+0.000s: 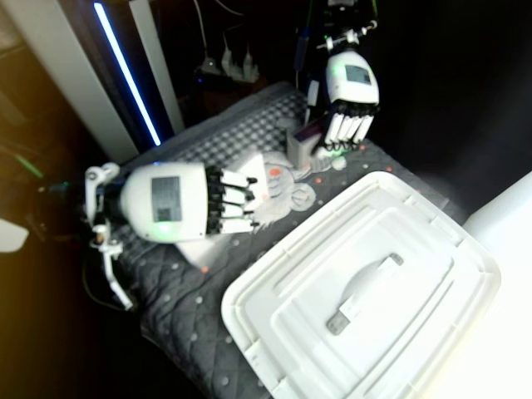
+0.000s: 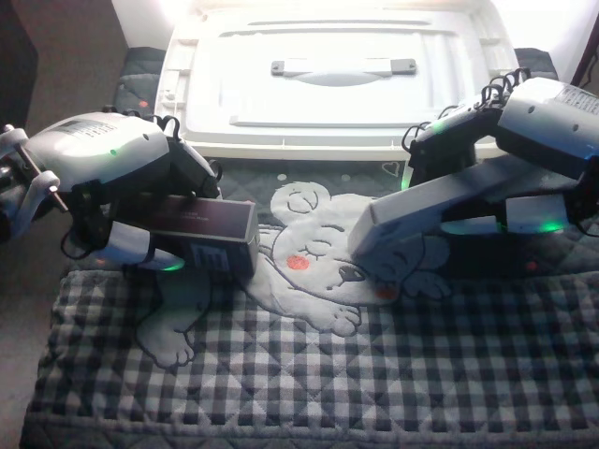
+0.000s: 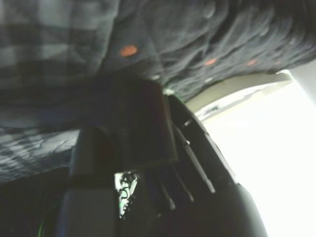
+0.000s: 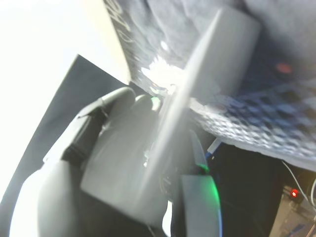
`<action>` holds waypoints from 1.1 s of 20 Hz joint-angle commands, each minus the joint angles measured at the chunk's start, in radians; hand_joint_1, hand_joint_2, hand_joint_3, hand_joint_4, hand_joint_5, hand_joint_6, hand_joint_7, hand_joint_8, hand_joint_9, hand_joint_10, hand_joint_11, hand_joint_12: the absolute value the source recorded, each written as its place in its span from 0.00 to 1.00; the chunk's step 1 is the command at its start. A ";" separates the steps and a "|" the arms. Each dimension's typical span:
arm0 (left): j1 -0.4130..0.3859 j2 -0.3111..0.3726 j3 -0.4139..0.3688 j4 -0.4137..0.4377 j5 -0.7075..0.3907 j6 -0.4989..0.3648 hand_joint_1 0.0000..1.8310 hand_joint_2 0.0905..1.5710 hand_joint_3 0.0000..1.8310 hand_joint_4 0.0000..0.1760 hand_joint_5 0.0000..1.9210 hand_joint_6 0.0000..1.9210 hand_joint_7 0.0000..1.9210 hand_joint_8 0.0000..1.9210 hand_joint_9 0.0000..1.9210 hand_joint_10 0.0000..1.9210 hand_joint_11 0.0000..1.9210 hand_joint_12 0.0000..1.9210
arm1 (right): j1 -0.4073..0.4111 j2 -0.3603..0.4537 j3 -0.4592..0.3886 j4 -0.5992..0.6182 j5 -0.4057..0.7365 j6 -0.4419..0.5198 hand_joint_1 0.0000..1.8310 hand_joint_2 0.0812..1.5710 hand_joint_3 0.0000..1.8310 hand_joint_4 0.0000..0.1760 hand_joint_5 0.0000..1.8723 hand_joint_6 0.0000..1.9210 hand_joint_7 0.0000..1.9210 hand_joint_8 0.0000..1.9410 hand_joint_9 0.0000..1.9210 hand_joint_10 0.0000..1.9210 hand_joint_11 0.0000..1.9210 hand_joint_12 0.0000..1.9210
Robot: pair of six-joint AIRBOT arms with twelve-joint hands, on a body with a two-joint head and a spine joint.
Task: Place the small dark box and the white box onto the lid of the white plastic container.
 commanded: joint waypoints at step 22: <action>-0.192 -0.056 0.105 -0.016 -0.178 -0.009 0.67 0.63 0.00 0.00 0.64 0.25 0.52 0.54 0.49 0.63 0.39 0.83 | 0.008 0.042 0.072 0.143 0.167 -0.020 0.77 0.64 0.00 0.00 0.52 0.47 0.68 0.12 0.61 0.48 0.52 0.49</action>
